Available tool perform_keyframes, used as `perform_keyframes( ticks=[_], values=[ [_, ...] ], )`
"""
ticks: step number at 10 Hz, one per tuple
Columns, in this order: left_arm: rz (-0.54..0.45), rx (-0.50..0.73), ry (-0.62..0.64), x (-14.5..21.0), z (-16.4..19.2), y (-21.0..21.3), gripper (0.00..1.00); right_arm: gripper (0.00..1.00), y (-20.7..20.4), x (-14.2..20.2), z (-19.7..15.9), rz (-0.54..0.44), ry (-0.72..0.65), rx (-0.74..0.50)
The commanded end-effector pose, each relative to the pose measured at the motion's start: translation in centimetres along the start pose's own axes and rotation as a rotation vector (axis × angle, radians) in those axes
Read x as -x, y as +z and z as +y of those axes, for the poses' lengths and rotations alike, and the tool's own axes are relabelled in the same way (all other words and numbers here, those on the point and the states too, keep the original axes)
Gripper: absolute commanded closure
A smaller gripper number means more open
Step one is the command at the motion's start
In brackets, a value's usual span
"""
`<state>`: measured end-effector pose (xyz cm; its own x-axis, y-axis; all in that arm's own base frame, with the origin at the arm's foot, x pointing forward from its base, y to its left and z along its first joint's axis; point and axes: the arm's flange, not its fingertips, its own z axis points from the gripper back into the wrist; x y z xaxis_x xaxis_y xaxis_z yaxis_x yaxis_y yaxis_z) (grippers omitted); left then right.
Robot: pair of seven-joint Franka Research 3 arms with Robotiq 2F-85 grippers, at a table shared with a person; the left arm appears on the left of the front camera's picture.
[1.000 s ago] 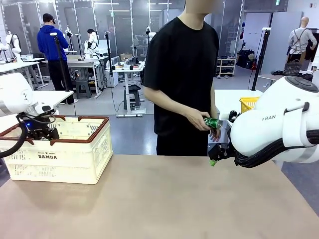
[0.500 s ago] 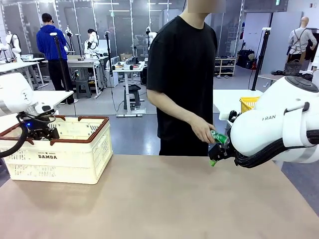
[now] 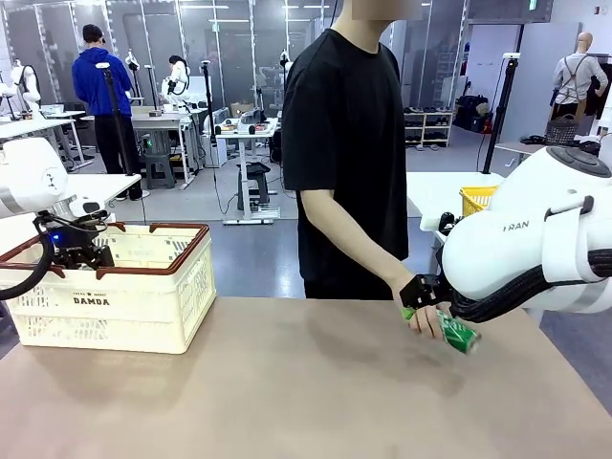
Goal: Place the drinks into the Shopping basket.
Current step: Pick up one drink and place it into the Shopping basket.
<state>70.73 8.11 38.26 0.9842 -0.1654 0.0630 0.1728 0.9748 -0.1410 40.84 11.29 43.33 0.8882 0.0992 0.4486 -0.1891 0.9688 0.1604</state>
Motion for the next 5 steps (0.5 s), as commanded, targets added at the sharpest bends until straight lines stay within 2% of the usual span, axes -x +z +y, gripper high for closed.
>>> perform_keyframes(
  ticks=[1,2,5],
  values=[
    [-0.001,0.000,0.000,0.00,0.02,-0.07,0.41,0.00,0.00,-0.03,-0.10,0.000,0.000,-0.002],
    [0.009,-0.001,-0.017,0.10,-0.27,0.50,0.41,0.00,0.00,-0.03,-0.10,0.000,0.000,-0.002],
    [0.021,-0.023,-0.004,0.04,-0.43,0.82,0.13,0.00,0.00,-0.03,-0.10,0.000,0.000,-0.002]
  ],
)
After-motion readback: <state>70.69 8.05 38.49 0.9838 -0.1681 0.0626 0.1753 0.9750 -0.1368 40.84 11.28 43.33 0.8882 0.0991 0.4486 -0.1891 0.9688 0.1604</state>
